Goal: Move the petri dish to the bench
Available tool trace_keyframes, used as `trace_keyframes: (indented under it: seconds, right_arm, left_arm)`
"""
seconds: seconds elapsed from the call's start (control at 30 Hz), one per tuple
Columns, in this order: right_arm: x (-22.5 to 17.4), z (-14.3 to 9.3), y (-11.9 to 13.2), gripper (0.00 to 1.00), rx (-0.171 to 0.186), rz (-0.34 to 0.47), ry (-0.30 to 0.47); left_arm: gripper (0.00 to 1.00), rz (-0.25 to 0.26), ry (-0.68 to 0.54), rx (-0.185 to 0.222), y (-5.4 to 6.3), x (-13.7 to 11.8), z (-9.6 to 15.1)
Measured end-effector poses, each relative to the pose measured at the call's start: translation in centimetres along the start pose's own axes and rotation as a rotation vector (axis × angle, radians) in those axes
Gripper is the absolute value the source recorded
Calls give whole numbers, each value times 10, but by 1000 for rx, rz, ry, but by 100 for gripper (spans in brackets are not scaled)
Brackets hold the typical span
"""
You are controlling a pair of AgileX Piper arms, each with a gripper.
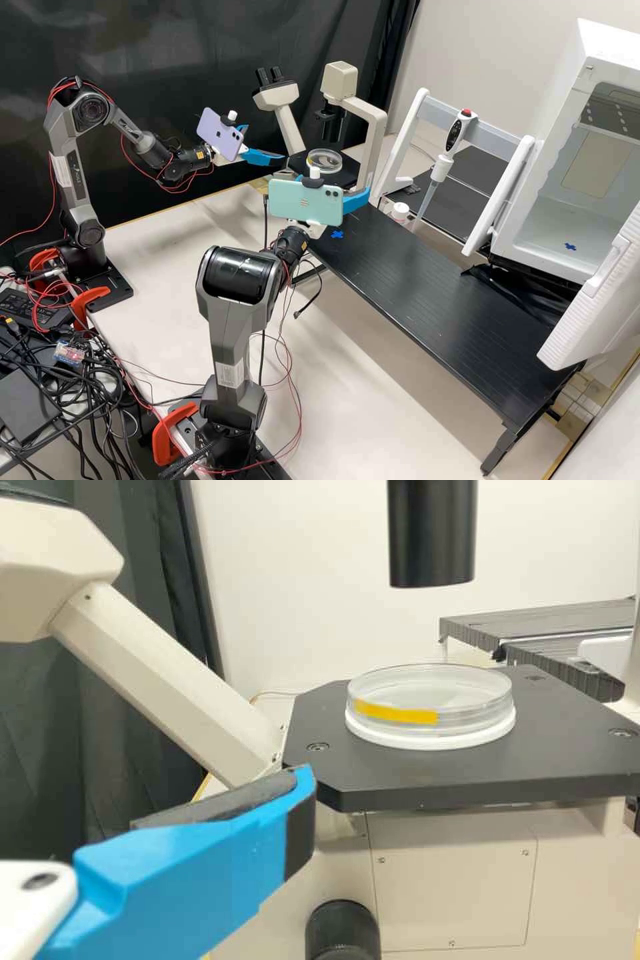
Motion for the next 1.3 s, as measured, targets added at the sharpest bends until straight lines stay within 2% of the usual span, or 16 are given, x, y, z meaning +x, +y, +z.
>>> trace_keyframes:
  seconds: [0.17,0.3,0.57,0.7,0.9,1.3]
  right_arm:
    - [28,-12,-12,100,12,-10,-13]
    - [50,-22,-27,100,36,-41,-16]
    - [90,-37,-59,100,13,-112,-27]
    - [110,-47,-63,100,2,-103,-19]
    - [139,-56,-69,100,14,-88,-31]
    - [176,-44,-118,100,80,-191,-116]
  left_arm:
    - [100,0,0,0,0,0,0]
    - [100,0,0,0,0,0,0]
    - [100,0,0,0,0,0,0]
    - [100,0,0,0,0,0,0]
    - [100,0,0,0,0,0,0]
    - [100,0,0,0,0,0,0]
